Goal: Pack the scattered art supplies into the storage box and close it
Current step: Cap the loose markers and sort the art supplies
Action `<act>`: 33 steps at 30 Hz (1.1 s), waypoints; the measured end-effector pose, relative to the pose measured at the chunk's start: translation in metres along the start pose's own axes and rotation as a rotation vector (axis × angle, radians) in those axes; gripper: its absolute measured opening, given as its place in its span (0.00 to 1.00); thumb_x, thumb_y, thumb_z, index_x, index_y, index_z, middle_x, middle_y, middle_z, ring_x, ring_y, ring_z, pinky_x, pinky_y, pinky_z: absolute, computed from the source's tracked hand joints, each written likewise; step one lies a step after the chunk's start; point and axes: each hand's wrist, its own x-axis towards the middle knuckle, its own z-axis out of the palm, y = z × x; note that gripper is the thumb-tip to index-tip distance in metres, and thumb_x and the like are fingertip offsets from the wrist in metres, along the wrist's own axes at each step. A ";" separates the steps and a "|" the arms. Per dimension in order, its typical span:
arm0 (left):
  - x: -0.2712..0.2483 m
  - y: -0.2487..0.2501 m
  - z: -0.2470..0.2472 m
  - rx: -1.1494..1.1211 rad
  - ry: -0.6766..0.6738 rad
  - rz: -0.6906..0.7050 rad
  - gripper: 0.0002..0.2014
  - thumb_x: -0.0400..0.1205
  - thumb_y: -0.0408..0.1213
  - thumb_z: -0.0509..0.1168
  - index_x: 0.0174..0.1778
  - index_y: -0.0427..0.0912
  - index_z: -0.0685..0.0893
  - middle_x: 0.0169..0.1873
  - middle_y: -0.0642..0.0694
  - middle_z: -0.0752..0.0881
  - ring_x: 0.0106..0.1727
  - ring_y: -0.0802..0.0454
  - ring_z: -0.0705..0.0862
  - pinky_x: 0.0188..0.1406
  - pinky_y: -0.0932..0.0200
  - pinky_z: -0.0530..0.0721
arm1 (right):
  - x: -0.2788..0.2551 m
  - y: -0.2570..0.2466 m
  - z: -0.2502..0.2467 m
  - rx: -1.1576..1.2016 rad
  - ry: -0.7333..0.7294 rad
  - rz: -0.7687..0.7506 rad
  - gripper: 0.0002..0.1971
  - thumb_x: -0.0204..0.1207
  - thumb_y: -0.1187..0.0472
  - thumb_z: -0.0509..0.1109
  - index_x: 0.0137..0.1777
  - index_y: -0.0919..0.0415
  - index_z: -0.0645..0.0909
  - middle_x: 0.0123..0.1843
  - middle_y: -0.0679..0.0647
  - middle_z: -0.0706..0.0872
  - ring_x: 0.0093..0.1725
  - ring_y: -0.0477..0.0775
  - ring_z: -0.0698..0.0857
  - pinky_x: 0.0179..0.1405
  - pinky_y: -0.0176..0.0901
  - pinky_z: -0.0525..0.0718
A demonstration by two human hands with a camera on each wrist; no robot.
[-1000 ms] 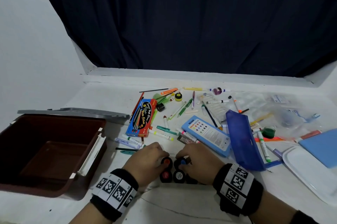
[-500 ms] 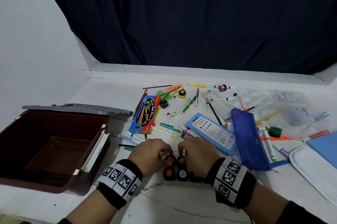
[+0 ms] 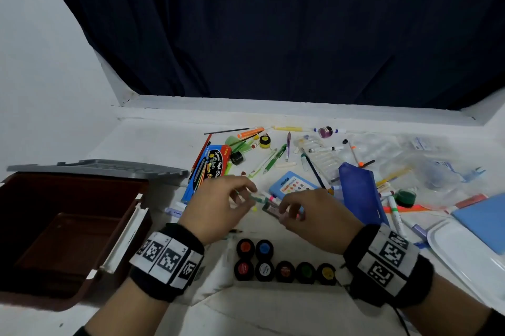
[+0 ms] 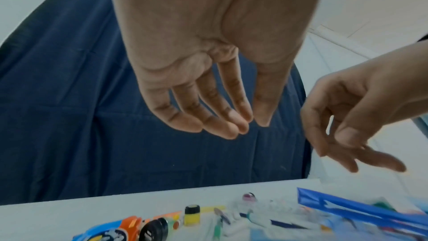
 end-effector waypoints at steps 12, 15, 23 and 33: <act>0.132 -0.072 0.023 0.340 -0.083 -0.293 0.18 0.79 0.47 0.68 0.66 0.60 0.81 0.59 0.49 0.87 0.61 0.46 0.84 0.59 0.54 0.83 | 0.139 0.066 -0.047 -0.068 0.132 -0.056 0.11 0.78 0.57 0.66 0.58 0.48 0.82 0.49 0.46 0.87 0.47 0.48 0.83 0.50 0.50 0.85; 0.154 -0.080 0.026 0.506 -0.212 -0.313 0.21 0.81 0.47 0.66 0.71 0.61 0.77 0.65 0.51 0.84 0.67 0.46 0.78 0.65 0.49 0.79 | 0.177 0.082 -0.042 0.012 0.017 -0.040 0.18 0.79 0.57 0.68 0.68 0.47 0.77 0.61 0.49 0.85 0.54 0.49 0.82 0.56 0.46 0.82; 0.176 -0.087 0.037 0.566 -0.250 -0.297 0.15 0.83 0.46 0.55 0.59 0.61 0.83 0.56 0.58 0.85 0.59 0.52 0.78 0.66 0.46 0.71 | 0.254 0.101 -0.020 -0.209 -0.189 -0.083 0.25 0.85 0.57 0.59 0.81 0.46 0.64 0.82 0.48 0.68 0.79 0.56 0.68 0.75 0.60 0.70; 0.177 -0.079 0.036 0.494 -0.255 -0.267 0.07 0.80 0.43 0.61 0.45 0.54 0.85 0.47 0.62 0.77 0.47 0.63 0.78 0.64 0.52 0.61 | 0.273 0.107 -0.001 -0.458 -0.187 -0.123 0.17 0.78 0.68 0.61 0.63 0.50 0.74 0.62 0.55 0.80 0.58 0.64 0.82 0.58 0.58 0.78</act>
